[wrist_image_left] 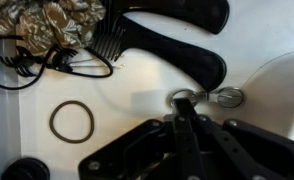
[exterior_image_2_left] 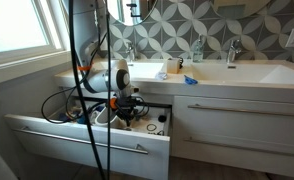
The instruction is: Put one of the small, brown objects in the drawer
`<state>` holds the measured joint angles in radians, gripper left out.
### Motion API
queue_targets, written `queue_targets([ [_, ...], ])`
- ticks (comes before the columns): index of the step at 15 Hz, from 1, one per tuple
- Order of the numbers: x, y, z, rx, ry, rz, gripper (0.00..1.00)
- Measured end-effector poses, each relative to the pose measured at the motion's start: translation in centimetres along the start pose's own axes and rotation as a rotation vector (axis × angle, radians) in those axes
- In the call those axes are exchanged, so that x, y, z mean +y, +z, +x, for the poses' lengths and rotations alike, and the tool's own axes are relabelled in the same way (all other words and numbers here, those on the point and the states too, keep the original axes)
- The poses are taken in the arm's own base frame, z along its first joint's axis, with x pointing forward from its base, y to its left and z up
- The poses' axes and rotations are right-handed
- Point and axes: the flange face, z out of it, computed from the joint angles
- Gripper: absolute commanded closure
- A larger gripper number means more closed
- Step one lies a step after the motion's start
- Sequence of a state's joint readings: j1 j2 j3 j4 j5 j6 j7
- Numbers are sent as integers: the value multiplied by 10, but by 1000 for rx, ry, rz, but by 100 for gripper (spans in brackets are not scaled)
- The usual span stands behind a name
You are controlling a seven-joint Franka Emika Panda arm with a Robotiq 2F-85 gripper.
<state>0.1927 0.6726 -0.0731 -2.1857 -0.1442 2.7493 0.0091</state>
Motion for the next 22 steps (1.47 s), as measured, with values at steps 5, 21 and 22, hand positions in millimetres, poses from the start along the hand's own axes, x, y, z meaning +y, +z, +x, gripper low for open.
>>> queue_targets([
  [5,-6,-1,1,4,8,-27,100],
  [21,-37,1,-5,-77,-199,-118,100],
  [22,-39,1,-6,-82,-211,-124,100],
])
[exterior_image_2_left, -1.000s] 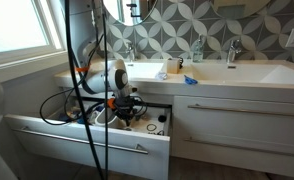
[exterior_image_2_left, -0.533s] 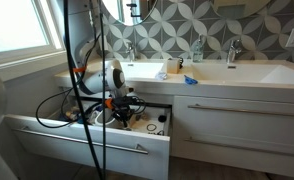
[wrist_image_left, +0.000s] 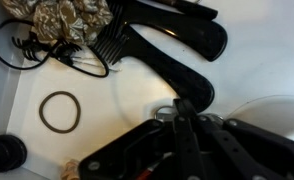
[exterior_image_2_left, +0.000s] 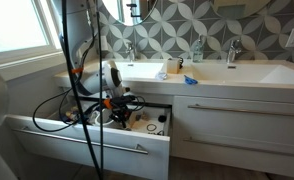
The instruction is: Put one of the small, brown objects in the drawer
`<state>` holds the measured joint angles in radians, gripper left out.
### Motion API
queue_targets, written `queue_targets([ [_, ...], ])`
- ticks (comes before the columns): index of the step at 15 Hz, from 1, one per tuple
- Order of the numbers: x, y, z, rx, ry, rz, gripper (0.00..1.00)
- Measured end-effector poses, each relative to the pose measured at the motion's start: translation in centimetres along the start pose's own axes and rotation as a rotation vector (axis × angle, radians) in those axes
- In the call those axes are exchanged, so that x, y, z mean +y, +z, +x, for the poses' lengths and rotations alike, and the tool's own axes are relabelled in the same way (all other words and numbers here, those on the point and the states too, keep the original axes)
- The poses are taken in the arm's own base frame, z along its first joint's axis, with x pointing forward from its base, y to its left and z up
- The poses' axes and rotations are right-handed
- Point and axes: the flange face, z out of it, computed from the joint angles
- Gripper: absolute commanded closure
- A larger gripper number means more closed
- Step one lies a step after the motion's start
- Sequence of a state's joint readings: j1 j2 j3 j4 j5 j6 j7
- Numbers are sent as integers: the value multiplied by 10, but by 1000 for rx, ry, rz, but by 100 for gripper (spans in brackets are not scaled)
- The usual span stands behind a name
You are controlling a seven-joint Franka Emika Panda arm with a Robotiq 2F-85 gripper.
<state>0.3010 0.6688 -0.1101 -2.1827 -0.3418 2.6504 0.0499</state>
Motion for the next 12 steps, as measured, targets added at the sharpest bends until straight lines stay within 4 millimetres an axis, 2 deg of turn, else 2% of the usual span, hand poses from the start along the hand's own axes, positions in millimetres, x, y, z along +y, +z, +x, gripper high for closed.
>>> queue_targets([
  [2,-3,-6,-2,-3,-26,-14,100],
  [5,-3,-32,-11,21,-42,-26,100],
  [6,-1,-44,-16,34,-41,-30,74],
  [7,1,-56,-22,47,-39,-34,73],
  [12,26,-110,-56,112,6,-50,40],
])
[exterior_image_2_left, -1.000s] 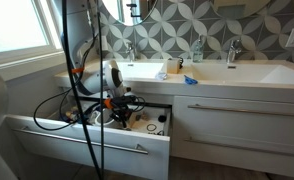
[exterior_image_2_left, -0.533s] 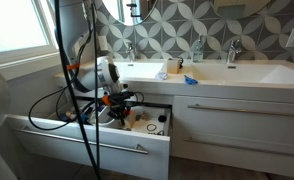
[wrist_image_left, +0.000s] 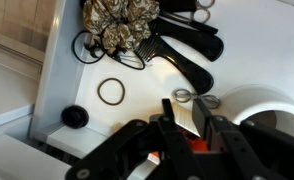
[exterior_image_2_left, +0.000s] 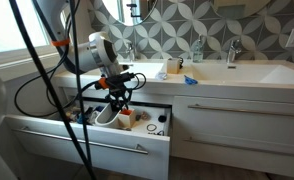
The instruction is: Put one of the small, brown objects in the drawer
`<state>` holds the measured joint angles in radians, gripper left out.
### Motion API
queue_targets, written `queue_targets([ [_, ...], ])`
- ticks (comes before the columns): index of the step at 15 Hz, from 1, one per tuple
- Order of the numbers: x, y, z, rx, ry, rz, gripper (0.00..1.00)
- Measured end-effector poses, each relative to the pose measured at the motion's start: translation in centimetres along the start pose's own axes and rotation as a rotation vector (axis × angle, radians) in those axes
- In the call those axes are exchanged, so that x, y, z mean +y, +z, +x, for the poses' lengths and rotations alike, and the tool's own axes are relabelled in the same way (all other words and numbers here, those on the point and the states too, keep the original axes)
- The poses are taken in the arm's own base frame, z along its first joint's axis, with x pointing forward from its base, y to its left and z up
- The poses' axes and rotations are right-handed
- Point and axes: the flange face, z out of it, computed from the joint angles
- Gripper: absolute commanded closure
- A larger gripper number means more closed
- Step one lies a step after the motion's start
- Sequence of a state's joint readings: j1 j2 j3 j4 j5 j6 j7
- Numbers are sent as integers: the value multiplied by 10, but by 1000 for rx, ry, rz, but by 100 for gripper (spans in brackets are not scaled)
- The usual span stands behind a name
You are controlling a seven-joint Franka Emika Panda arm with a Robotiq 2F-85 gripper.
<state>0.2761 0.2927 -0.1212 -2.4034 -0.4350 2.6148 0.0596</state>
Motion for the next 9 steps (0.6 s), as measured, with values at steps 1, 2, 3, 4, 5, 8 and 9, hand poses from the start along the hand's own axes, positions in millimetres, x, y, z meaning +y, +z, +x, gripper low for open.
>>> queue_targets([
  [1,7,-8,-6,11,17,1,33],
  [2,14,-14,-12,22,33,4,26],
  [3,21,-20,-18,34,51,8,18],
  [4,28,-24,-25,44,73,17,12],
  [5,34,-27,-30,57,94,26,6],
  [8,45,-40,-45,108,177,76,0],
  [9,47,-45,-49,120,208,92,0],
])
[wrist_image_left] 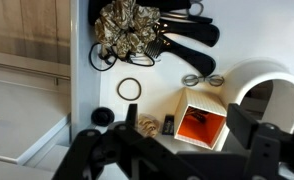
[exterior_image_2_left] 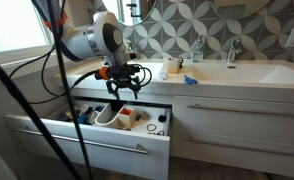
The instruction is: Put one of the small, brown objects in the drawer
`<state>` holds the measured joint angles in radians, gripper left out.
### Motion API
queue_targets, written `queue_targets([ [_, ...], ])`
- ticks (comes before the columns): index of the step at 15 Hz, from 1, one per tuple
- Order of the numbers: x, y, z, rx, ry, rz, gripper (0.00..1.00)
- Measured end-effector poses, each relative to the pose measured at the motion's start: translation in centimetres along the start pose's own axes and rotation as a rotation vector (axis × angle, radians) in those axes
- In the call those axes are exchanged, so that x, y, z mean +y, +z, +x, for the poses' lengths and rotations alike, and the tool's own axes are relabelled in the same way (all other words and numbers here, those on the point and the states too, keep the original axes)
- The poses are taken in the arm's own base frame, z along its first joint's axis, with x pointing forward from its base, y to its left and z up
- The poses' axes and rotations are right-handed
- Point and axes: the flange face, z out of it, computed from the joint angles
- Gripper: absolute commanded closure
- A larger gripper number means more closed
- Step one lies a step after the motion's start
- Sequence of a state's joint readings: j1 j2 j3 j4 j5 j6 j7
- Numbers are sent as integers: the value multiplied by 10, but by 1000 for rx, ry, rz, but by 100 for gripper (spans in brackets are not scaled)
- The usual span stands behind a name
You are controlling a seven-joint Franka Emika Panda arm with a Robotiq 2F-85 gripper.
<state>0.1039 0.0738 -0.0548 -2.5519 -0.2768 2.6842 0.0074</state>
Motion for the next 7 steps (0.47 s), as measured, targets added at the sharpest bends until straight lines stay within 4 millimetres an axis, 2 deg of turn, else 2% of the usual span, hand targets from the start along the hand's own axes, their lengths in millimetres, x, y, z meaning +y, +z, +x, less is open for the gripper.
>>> queue_targets([
  [4,-2,-23,-7,43,42,16,0],
  [7,-2,-20,-7,38,40,17,0],
])
